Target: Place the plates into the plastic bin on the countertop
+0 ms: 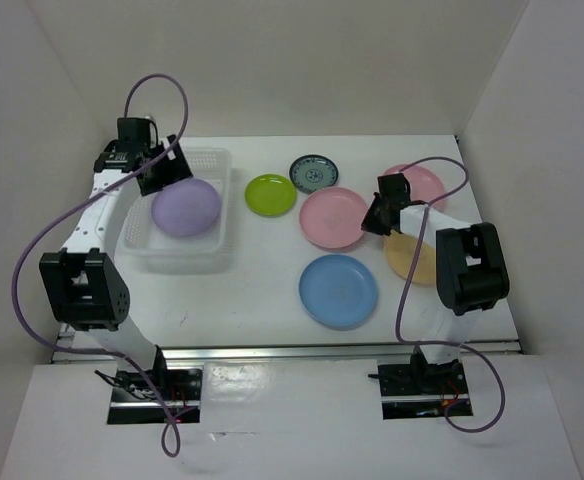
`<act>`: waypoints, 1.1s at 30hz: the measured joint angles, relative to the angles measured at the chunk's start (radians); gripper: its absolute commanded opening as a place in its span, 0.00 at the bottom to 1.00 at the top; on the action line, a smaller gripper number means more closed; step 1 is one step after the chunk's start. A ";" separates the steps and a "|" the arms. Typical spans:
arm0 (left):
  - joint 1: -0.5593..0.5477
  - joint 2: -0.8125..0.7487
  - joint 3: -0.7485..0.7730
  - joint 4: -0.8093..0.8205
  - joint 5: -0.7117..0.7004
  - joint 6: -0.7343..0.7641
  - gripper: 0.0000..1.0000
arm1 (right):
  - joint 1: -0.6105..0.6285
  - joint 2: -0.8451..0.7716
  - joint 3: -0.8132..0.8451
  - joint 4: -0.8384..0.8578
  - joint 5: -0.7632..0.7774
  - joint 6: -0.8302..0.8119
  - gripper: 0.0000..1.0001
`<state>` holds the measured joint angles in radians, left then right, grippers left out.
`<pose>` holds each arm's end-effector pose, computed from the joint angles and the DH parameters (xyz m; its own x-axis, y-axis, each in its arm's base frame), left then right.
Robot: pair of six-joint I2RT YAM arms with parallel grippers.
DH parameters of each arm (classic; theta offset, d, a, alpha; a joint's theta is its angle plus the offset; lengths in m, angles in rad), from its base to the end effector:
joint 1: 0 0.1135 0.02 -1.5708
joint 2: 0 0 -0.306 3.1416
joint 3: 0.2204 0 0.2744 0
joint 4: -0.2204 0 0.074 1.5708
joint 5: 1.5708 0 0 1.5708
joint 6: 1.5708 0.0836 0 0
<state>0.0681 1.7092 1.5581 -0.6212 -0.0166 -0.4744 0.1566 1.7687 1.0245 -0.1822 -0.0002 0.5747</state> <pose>0.4477 0.0319 0.3256 -0.5828 -0.4975 -0.6425 -0.3891 0.8650 -0.3169 0.4074 0.0643 0.1503 -0.7477 0.4323 -0.5041 0.2983 0.8968 0.3267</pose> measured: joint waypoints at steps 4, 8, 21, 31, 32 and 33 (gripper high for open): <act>-0.094 -0.082 0.033 0.037 0.124 0.035 0.92 | 0.001 -0.016 0.042 -0.039 0.049 0.000 0.00; -0.182 -0.108 0.036 0.100 0.270 0.059 0.92 | 0.001 -0.106 0.042 -0.114 0.064 -0.026 0.00; -0.355 0.013 0.013 0.253 0.472 0.031 0.77 | 0.013 -0.333 0.109 -0.126 -0.108 -0.114 0.00; -0.425 0.092 0.028 0.251 0.454 0.021 0.30 | 0.093 -0.351 0.109 -0.125 -0.209 -0.143 0.00; -0.426 0.097 0.035 0.245 0.446 0.022 0.20 | 0.098 -0.354 0.109 -0.125 -0.212 -0.146 0.00; -0.427 0.102 0.043 0.239 0.439 0.019 0.00 | 0.101 -0.357 0.109 -0.126 -0.212 -0.150 0.00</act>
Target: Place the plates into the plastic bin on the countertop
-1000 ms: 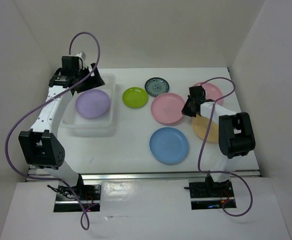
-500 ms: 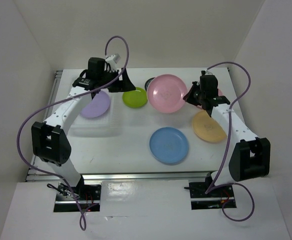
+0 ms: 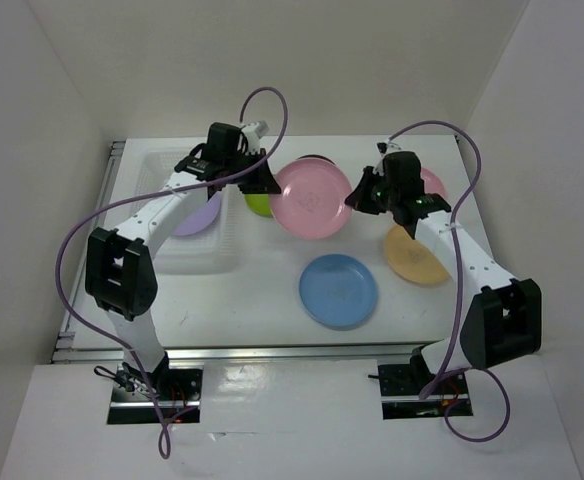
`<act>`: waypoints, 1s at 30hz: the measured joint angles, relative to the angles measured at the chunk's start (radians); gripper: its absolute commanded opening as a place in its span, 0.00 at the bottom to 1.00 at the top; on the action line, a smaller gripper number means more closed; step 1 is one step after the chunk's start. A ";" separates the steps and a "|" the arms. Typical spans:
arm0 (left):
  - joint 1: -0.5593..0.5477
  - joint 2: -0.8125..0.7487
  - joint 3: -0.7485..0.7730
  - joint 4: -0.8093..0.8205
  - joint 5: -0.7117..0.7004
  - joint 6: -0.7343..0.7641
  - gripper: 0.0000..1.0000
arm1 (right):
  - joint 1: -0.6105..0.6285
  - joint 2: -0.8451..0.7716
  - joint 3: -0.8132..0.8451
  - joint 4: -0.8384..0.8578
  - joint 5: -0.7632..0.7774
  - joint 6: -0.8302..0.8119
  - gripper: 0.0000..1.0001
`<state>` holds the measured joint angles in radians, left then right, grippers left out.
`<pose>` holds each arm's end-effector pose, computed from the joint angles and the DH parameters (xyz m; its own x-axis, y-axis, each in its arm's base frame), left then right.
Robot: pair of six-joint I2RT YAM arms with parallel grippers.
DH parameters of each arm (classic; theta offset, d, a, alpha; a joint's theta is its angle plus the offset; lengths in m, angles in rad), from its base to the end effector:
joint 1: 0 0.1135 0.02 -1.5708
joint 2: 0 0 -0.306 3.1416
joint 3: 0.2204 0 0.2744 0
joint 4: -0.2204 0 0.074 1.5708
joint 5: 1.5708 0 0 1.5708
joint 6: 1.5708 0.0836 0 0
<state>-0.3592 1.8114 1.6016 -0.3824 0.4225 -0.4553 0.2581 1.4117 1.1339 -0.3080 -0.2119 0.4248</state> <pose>0.4485 -0.2050 0.3297 -0.7504 -0.1466 -0.6445 0.3442 0.7457 -0.5704 0.3583 0.1128 0.3138 -0.6597 0.2426 -0.7113 -0.1614 0.8786 0.4494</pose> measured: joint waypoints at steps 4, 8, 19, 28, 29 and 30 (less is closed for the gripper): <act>-0.011 0.005 0.024 -0.021 -0.030 0.008 0.00 | 0.002 -0.003 0.001 0.000 0.002 -0.009 0.13; -0.006 0.005 0.033 -0.051 -0.077 0.004 0.00 | 0.002 -0.014 0.004 -0.001 -0.026 -0.014 0.87; 0.509 -0.172 -0.008 -0.119 -0.092 -0.024 0.00 | 0.002 -0.237 -0.160 -0.136 0.117 0.044 0.97; 0.695 -0.184 -0.137 -0.140 -0.115 -0.020 0.00 | 0.002 -0.357 -0.437 -0.266 0.217 0.230 0.91; 0.695 -0.166 -0.152 -0.138 -0.122 -0.021 0.00 | 0.002 -0.357 -0.455 -0.269 0.217 0.241 0.91; 0.695 -0.149 -0.162 -0.140 -0.131 -0.021 0.00 | 0.003 -0.357 -0.467 -0.271 0.217 0.249 0.91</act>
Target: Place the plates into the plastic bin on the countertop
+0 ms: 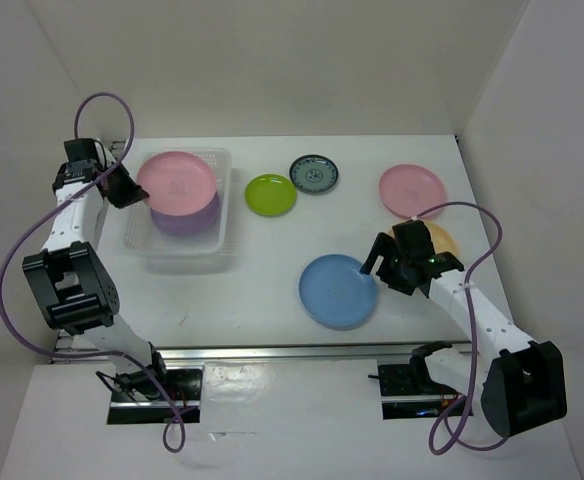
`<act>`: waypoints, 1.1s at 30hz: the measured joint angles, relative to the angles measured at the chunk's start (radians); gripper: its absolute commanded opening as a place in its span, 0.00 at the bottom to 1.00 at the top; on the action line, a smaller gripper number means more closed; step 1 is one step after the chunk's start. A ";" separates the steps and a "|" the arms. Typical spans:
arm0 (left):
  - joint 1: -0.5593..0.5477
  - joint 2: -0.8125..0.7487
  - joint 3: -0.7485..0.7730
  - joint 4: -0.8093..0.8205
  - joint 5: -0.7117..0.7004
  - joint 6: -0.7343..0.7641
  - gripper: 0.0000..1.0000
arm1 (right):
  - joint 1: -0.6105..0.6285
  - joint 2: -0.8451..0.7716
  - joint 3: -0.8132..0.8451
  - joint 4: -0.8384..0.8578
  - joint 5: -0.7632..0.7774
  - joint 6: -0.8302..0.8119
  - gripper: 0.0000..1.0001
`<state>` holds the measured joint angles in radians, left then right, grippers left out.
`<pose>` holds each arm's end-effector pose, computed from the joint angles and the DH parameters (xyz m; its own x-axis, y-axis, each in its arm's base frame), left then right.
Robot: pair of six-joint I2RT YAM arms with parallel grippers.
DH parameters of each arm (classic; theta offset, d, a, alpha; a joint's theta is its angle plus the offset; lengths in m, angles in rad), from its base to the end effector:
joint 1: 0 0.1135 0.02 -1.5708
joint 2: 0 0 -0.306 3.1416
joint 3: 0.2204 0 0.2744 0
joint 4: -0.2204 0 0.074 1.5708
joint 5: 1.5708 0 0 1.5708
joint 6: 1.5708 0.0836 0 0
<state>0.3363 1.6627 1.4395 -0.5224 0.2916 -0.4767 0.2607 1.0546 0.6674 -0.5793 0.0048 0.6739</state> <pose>0.4192 0.1211 0.3129 -0.5155 -0.6457 -0.5633 -0.3975 0.7625 -0.5104 0.2215 0.0587 0.2044 -0.7805 0.4377 -0.4464 0.2968 0.8879 0.3515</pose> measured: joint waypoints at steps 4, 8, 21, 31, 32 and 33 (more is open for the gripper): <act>0.000 0.088 -0.011 -0.001 -0.032 0.000 0.00 | 0.000 0.016 -0.024 0.006 0.001 0.020 0.91; -0.001 0.145 -0.011 -0.002 -0.060 -0.001 0.00 | 0.000 0.045 -0.063 0.029 0.001 0.030 0.89; -0.069 0.216 0.040 -0.046 -0.163 0.015 0.79 | 0.000 0.084 -0.113 0.092 -0.030 0.041 0.76; -0.160 0.080 0.212 -0.134 -0.213 0.032 0.95 | 0.000 0.150 -0.131 0.145 -0.051 0.045 0.31; -0.170 0.053 0.232 -0.133 -0.214 0.033 0.97 | 0.000 0.156 -0.132 0.148 -0.054 0.042 0.24; -0.183 0.023 0.252 -0.134 -0.213 0.035 0.97 | 0.000 0.164 -0.133 0.150 -0.054 0.044 0.15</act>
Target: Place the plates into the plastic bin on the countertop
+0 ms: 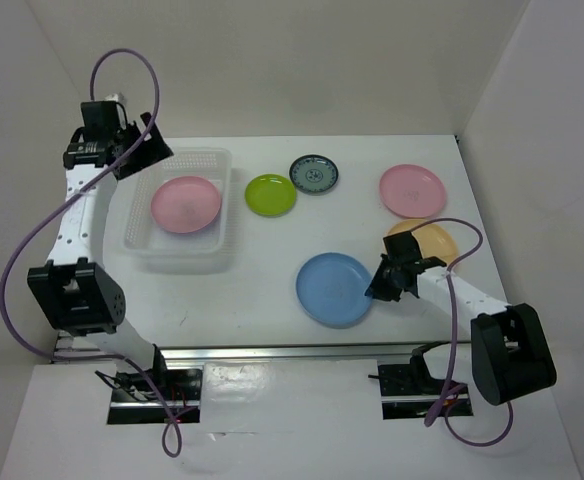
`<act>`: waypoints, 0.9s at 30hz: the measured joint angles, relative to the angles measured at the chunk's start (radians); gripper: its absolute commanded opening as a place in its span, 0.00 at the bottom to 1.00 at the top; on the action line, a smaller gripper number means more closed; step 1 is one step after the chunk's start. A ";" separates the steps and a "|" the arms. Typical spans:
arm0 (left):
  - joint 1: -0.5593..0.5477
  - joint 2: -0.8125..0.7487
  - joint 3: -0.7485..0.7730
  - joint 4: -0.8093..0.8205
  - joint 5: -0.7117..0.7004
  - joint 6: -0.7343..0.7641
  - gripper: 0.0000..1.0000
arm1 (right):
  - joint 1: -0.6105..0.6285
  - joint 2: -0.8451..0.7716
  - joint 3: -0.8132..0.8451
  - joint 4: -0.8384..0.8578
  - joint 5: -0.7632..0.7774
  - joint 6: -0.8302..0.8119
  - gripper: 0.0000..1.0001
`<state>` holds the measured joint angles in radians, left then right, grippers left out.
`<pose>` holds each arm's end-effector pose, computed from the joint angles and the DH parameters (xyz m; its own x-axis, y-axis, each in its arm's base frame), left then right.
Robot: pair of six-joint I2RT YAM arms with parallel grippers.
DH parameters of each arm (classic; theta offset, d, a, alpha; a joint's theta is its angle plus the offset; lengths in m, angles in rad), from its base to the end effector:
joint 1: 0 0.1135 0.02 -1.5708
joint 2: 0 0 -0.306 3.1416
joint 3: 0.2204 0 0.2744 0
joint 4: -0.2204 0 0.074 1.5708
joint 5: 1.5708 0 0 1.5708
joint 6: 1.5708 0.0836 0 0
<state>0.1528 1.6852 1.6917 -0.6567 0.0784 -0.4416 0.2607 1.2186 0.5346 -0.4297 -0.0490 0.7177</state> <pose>0.4433 0.0616 0.3840 -0.5024 -0.5085 -0.6993 -0.3372 0.8600 -0.3830 0.2206 0.0631 0.1367 -0.8362 0.4568 -0.3036 0.3605 0.8749 0.3234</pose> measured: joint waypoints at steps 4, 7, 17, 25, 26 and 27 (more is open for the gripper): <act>-0.057 -0.122 0.040 0.007 0.079 0.024 0.98 | 0.003 0.012 0.014 0.021 -0.029 0.004 0.00; -0.119 -0.180 0.032 0.016 0.183 0.046 0.95 | 0.003 0.010 0.066 -0.011 -0.024 -0.009 0.00; -0.414 -0.125 -0.162 0.106 0.385 0.050 0.88 | 0.003 -0.005 0.481 -0.038 -0.047 -0.112 0.00; -0.546 -0.030 -0.153 0.148 0.362 0.046 0.61 | 0.041 0.116 0.579 -0.021 -0.089 -0.168 0.00; -0.558 -0.018 -0.146 0.149 0.355 0.048 0.57 | 0.052 0.126 0.583 -0.022 -0.089 -0.173 0.00; -0.563 -0.008 -0.140 0.143 0.333 0.049 0.54 | 0.060 0.133 0.587 -0.028 -0.082 -0.178 0.00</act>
<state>-0.4107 1.6768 1.5517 -0.5140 0.4114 -0.3923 0.3206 1.3514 1.1217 -0.4576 -0.1310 0.5396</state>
